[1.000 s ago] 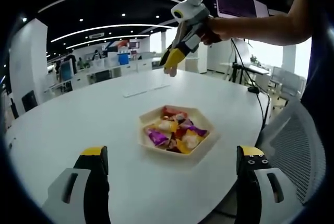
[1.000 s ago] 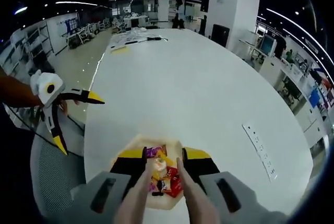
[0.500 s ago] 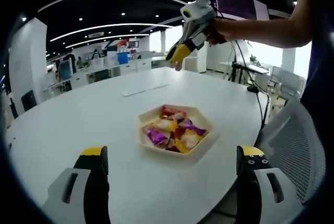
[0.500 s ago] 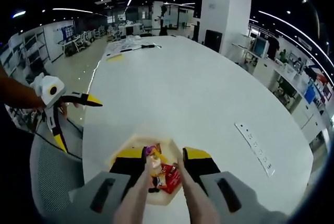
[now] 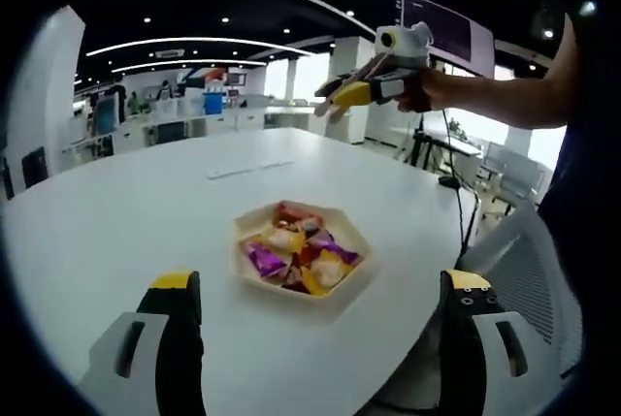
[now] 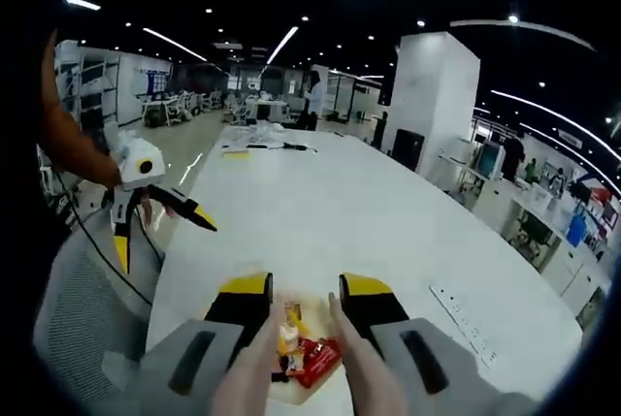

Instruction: Place the target food into the container with the food tongs after gripping and lifting it, then release it inside without dropping or visibly crushing the food.

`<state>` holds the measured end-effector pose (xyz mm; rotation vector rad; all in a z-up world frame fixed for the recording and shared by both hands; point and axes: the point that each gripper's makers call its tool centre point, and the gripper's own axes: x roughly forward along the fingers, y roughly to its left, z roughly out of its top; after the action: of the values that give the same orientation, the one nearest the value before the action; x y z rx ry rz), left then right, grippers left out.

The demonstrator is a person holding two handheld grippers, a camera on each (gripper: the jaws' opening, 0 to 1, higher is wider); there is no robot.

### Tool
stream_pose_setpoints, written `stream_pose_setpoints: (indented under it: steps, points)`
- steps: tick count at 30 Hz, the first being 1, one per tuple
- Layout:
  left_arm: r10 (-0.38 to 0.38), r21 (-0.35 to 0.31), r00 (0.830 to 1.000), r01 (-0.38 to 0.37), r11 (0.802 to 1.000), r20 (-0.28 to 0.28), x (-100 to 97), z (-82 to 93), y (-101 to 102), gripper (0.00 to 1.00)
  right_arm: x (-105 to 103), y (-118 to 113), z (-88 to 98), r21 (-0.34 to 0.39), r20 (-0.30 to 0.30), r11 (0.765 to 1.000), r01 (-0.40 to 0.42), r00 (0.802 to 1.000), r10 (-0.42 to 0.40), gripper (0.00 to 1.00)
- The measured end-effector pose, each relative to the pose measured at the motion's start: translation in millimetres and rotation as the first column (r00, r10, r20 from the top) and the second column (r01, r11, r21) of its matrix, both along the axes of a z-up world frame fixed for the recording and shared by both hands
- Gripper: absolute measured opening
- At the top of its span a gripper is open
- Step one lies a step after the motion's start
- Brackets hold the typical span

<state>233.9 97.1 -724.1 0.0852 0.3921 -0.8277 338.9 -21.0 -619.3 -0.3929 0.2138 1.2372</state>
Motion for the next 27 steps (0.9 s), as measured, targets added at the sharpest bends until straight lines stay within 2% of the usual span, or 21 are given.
stream_pose_setpoints:
  steps: [4, 5, 7, 9, 13, 16, 18, 19, 20, 21, 23, 27]
  points:
    - [-0.077, -0.02, 0.996, 0.078, 0.997, 0.047, 11.1, 24.2, -25.9, 0.99, -16.8, -2.8, 6.4, 0.081, -0.03, 0.997, -0.002, 1.0, 0.005, 0.27]
    - [-0.104, -0.016, 0.993, 0.105, 0.994, 0.064, 13.4, 30.1, -32.6, 0.99, -24.3, -3.7, 9.5, 0.101, -0.019, 0.995, -0.021, 1.0, 0.023, 0.27]
    - [-0.18, -0.002, 0.981, 0.181, 0.984, 0.074, 15.1, 40.4, -49.2, 0.94, -34.8, -5.2, 15.4, 0.149, -0.02, 0.988, -0.038, 0.999, 0.041, 0.27]
    - [-0.256, -0.002, 0.964, 0.257, 0.966, 0.078, 13.8, 50.8, -65.5, 0.84, -40.7, -8.6, 18.5, 0.173, -0.015, 0.984, -0.038, 0.999, 0.041, 0.27]
    - [-0.336, 0.03, 0.934, 0.335, 0.942, 0.12, 18.4, 65.3, -87.2, 0.84, -56.9, -12.3, 19.1, 0.234, -0.024, 0.97, -0.061, 0.997, 0.068, 0.27]
    - [-0.392, 0.017, 0.913, 0.393, 0.92, 0.116, 16.0, 74.9, -101.9, 0.83, -75.5, -10.1, 13.1, 0.255, -0.031, 0.963, -0.082, 0.995, 0.093, 0.27]
    - [-0.441, 0.057, 0.887, 0.438, 0.897, 0.134, 12.0, 76.1, -109.0, 0.8, -86.8, -6.7, 12.0, 0.29, -0.024, 0.951, -0.109, 0.992, 0.121, 0.27]
    - [-0.46, 0.064, 0.88, 0.455, 0.888, 0.117, 8.9, 74.5, -111.0, 0.77, -90.9, -4.9, 11.6, 0.312, -0.048, 0.944, -0.106, 0.991, 0.127, 0.27]
    - [-0.486, 0.079, 0.87, 0.48, 0.874, 0.087, 4.2, 70.8, -112.7, 0.72, -94.9, -3.7, 9.3, 0.313, -0.054, 0.944, -0.108, 0.99, 0.131, 0.28]
    - [-0.504, 0.093, 0.859, 0.496, 0.863, 0.09, 2.3, 70.5, -115.1, 0.65, -97.9, -2.5, 7.7, 0.312, -0.057, 0.944, -0.11, 0.989, 0.134, 0.28]
    - [-0.529, 0.113, 0.842, 0.518, 0.848, 0.105, -0.9, 70.9, -120.9, 0.58, -105.7, 1.1, 6.6, 0.325, -0.063, 0.938, -0.118, 0.987, 0.146, 0.28]
    - [-0.545, 0.101, 0.833, 0.537, 0.837, 0.095, -2.8, 71.5, -128.1, 0.52, -114.4, 6.3, 3.7, 0.339, -0.078, 0.931, -0.133, 0.982, 0.169, 0.28]
